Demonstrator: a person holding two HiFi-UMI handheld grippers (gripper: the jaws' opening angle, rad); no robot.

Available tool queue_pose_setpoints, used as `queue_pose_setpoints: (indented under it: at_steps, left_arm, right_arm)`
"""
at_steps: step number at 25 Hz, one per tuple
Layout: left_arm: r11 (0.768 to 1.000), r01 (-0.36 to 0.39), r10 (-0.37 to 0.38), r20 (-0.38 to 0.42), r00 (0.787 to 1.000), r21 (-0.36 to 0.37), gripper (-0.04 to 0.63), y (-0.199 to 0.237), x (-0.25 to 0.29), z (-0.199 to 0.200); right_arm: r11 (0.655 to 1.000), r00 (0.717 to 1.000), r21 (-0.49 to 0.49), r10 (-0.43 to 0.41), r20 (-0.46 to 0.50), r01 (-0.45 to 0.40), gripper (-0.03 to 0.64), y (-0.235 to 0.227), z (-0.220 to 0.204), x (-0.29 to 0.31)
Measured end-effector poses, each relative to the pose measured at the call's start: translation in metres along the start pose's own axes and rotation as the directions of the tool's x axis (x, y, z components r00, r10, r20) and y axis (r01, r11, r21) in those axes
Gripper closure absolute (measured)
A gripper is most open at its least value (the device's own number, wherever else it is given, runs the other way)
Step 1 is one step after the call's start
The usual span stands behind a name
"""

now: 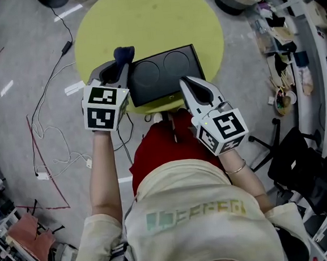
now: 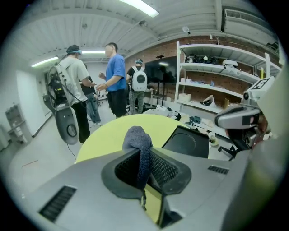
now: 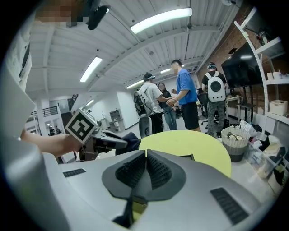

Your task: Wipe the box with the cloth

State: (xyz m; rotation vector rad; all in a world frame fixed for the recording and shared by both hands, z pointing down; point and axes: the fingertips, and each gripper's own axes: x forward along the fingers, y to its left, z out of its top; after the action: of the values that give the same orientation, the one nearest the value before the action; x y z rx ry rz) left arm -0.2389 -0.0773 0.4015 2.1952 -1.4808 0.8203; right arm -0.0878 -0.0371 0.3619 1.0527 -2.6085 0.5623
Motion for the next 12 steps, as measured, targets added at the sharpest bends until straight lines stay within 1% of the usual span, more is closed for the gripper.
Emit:
queue_pose_setpoints:
  at_steps: [2, 6, 12]
  left_arm:
    - [1.0, 0.003, -0.003, 0.036, 0.999, -0.023, 0.532, -0.006, -0.007, 0.009]
    - [0.995, 0.079, -0.074, 0.08, 0.994, -0.053, 0.532, -0.035, -0.003, 0.032]
    - [0.982, 0.183, -0.178, 0.099, 0.979, -0.043, 0.532, -0.107, 0.034, 0.075]
  right_arm:
    - [1.0, 1.0, 0.0, -0.003, 0.005, 0.003, 0.578, -0.002, 0.0, 0.0]
    - [1.0, 1.0, 0.004, -0.016, 0.013, 0.016, 0.578, -0.016, 0.001, -0.008]
    - [0.998, 0.998, 0.029, -0.05, 0.026, 0.049, 0.578, -0.06, 0.004, -0.036]
